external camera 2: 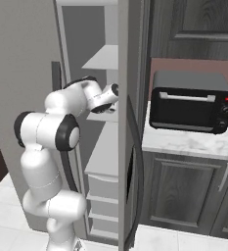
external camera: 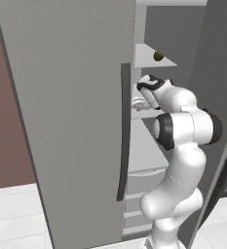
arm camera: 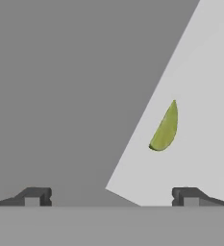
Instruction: Take the kiwi, cucumber, and lemon wedge from the freezer and place them in the bowl on the counter.
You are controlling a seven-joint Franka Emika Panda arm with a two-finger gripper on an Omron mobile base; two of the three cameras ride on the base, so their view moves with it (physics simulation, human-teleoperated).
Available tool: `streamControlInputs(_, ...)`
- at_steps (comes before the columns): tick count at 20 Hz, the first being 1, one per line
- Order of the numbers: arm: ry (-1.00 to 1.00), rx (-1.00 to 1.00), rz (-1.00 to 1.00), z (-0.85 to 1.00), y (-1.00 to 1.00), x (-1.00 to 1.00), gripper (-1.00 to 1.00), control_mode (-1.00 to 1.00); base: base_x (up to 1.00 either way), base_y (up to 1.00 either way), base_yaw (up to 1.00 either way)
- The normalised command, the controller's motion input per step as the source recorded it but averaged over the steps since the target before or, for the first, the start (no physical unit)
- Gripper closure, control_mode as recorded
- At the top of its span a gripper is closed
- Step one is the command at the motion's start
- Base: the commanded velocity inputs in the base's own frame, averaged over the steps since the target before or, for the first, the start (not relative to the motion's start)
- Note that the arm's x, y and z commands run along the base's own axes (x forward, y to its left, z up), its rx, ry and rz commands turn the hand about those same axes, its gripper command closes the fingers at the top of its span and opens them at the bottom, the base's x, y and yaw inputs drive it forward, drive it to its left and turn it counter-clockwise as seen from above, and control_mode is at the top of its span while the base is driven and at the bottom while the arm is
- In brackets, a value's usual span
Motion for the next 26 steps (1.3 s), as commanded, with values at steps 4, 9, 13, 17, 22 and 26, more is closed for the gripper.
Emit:
streamControlInputs(4,0.00,0.00,0.00,-0.12,0.00,0.00,-1.00,-1.00,0.00,0.00,0.00)
streamControlInputs(9,0.00,0.00,0.00,-0.08,0.00,0.06,-1.00,-1.00,0.00,0.00,0.00)
streamControlInputs(13,0.00,0.00,0.00,-0.03,0.00,0.15,-1.00,-1.00,0.00,0.00,0.00)
streamControlInputs(17,0.00,0.00,0.00,-0.01,0.00,0.15,-1.00,-1.00,0.00,0.00,0.00)
streamControlInputs(22,0.00,0.00,0.00,-0.08,0.00,0.11,-1.00,-1.00,0.00,0.00,0.00)
streamControlInputs(26,0.00,0.00,0.00,-0.17,0.00,0.11,-1.00,-1.00,0.00,0.00,0.00)
